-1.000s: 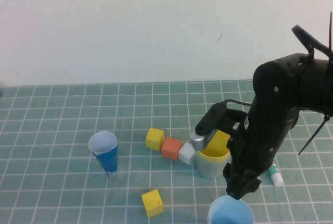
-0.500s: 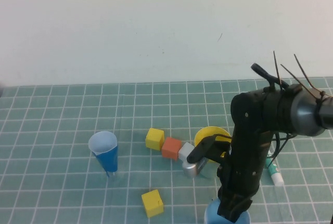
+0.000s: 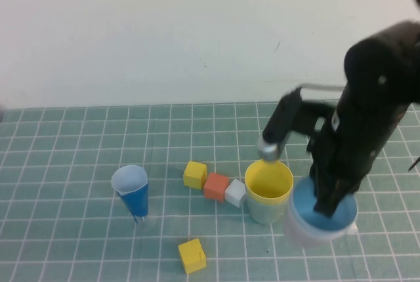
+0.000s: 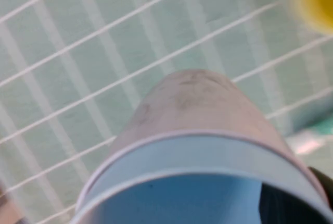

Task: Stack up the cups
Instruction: Pick up the pink cup, then place the pink cup on the yellow cup

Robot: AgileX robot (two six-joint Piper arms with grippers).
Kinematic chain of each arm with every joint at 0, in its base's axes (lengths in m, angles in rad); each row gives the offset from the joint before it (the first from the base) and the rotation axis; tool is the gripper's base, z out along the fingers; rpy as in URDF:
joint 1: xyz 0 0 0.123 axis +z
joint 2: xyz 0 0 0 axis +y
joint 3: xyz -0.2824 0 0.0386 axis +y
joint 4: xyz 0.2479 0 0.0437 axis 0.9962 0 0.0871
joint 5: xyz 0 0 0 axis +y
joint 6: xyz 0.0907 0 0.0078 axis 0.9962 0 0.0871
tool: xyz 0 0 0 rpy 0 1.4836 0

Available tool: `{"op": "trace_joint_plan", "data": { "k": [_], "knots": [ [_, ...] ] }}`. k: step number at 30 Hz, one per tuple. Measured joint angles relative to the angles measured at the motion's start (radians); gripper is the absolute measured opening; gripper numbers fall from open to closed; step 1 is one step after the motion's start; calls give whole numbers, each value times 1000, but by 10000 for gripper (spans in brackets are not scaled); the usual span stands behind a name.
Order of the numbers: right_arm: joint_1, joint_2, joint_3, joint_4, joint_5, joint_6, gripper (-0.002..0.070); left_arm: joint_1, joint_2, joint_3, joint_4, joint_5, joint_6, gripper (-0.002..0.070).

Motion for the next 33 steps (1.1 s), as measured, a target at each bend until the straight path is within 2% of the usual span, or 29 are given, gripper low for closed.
{"op": "trace_joint_plan", "data": {
  "k": [4, 12, 22, 25, 30, 33],
  "knots": [
    [0, 0, -116, -97, 0, 40, 32, 0, 0, 0, 0, 0, 0, -3],
    [-4, 209, -346, -116, -8, 80, 32, 0, 0, 0, 0, 0, 0, -3],
    [-58, 357, -439, -110, -8, 114, 39, 0, 0, 0, 0, 0, 0, -3],
    [-74, 362, -443, -67, -8, 114, 97, 0, 0, 0, 0, 0, 0, -3],
    [-90, 363, -447, -33, -8, 107, 272, 0, 0, 0, 0, 0, 0, -3],
    [-92, 346, -447, -28, -10, 103, 270, 0, 0, 0, 0, 0, 0, -3]
  ]
}}
